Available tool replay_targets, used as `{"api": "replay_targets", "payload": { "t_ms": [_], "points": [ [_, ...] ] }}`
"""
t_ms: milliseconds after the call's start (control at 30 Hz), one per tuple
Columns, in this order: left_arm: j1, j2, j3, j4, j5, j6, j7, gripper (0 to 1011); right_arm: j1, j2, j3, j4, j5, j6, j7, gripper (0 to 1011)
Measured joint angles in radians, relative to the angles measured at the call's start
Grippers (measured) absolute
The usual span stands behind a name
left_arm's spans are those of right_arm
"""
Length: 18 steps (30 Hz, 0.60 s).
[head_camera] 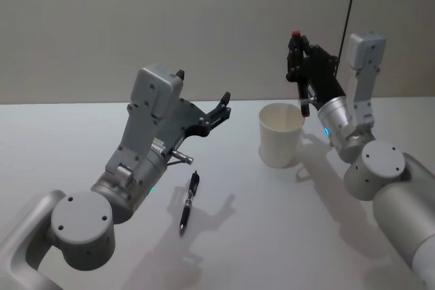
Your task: Place the pen into the pen holder.
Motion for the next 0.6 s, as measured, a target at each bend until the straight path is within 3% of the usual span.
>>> {"api": "replay_targets", "payload": {
  "t_ms": [600],
  "points": [
    [0.0, 0.0, 0.0, 0.0, 0.0, 0.0, 0.0, 1003, 0.084, -0.047, -0.015, 0.239, 0.032, -0.187, 0.03, 159]
  ]
}}
